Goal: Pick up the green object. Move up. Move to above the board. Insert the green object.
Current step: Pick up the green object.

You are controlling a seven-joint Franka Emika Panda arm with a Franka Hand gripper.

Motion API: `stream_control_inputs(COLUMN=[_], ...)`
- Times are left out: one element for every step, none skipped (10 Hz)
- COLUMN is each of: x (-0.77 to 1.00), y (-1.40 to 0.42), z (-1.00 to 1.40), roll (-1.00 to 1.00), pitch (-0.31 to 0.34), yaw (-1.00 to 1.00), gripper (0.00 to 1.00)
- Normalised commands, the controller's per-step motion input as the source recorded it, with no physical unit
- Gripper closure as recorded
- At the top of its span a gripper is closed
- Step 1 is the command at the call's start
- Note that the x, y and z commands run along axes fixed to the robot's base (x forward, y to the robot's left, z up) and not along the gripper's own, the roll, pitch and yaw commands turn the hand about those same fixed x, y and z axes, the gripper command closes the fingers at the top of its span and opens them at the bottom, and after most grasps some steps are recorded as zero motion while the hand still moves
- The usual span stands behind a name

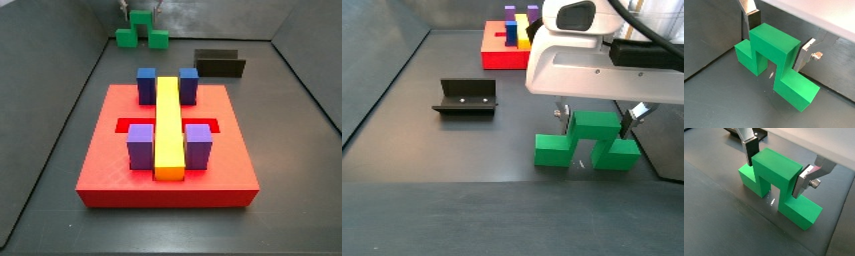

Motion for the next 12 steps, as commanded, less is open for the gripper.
stream_control_inputs(x=[0.0, 0.0, 0.0, 0.0, 0.0, 0.0, 0.0, 0.0, 0.0, 0.0, 0.0, 0.0], y=[0.03, 0.06, 0.07, 0.06, 0.01, 0.0, 0.0, 0.0, 0.0, 0.0, 0.0, 0.0], z=[-0.27, -0.22, -0.14, -0.12, 0.0, 0.0, 0.0, 0.0, 0.0, 0.0, 0.0, 0.0], roll=[-0.12, -0.1, -0.06, -0.04, -0.02, 0.0, 0.0, 0.0, 0.0, 0.0, 0.0, 0.0], pitch=[-0.131, -0.103, -0.086, -0.064, 0.0, 0.0, 0.0, 0.0, 0.0, 0.0, 0.0, 0.0], yaw=[-0.04, -0.03, -0.03, -0.02, 0.0, 0.0, 0.0, 0.0, 0.0, 0.0, 0.0, 0.0], gripper=[0.0, 0.0, 0.0, 0.0, 0.0, 0.0, 1.0, 1.0, 1.0, 1.0, 1.0, 1.0])
